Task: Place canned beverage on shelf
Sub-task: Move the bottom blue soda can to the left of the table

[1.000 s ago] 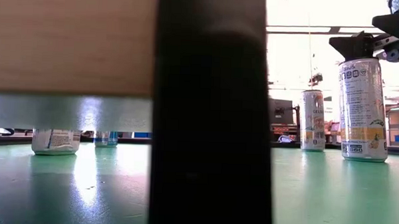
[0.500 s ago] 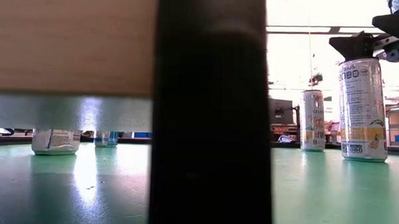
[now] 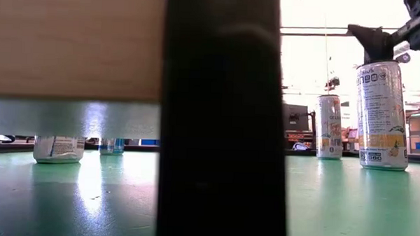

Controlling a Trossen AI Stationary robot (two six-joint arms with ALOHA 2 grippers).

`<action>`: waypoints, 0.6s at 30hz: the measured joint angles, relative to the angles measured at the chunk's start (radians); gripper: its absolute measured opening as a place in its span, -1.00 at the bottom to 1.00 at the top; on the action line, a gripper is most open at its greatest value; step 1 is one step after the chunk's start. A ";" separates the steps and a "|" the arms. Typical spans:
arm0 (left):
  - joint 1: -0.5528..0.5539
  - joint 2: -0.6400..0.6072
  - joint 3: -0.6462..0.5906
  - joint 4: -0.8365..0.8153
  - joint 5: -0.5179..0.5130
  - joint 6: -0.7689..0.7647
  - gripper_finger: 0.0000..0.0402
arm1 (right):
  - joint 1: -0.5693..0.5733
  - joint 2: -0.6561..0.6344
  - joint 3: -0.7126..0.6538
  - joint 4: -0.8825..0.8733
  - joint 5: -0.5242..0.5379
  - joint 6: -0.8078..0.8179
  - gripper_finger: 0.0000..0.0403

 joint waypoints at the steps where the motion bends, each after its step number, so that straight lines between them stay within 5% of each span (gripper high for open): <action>1: 0.000 0.000 0.000 0.000 0.000 0.000 0.77 | 0.000 0.000 0.000 0.034 0.000 -0.003 0.96; 5: 0.000 0.000 0.000 0.000 0.000 0.000 0.77 | 0.000 0.000 0.002 0.171 0.000 -0.041 0.96; 11: 0.000 0.000 0.000 0.000 0.000 0.000 0.77 | 0.000 0.069 0.106 0.117 0.042 -0.084 0.96; 18: 0.000 0.000 0.000 0.000 0.000 0.000 0.77 | 0.000 0.312 0.356 -0.131 0.324 0.004 0.96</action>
